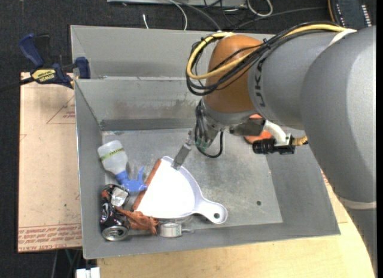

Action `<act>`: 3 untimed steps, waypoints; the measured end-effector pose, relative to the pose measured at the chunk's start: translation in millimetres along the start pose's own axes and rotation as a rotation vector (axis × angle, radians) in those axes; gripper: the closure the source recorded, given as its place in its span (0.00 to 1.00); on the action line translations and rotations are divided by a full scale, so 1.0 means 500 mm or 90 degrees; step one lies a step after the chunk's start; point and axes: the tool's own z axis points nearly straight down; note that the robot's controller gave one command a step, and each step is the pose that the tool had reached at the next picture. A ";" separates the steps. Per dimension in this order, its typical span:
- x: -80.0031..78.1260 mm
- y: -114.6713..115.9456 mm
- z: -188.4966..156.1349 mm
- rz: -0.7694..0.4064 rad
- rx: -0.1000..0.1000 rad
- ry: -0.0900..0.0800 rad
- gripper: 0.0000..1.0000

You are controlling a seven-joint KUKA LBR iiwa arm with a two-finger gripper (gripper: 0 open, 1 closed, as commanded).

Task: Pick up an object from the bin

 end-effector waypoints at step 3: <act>0.103 -0.050 -0.064 -0.116 -0.001 -0.003 0.00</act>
Offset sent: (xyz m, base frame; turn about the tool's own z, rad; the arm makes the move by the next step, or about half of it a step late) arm -0.0454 -0.0300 -0.0215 -0.0490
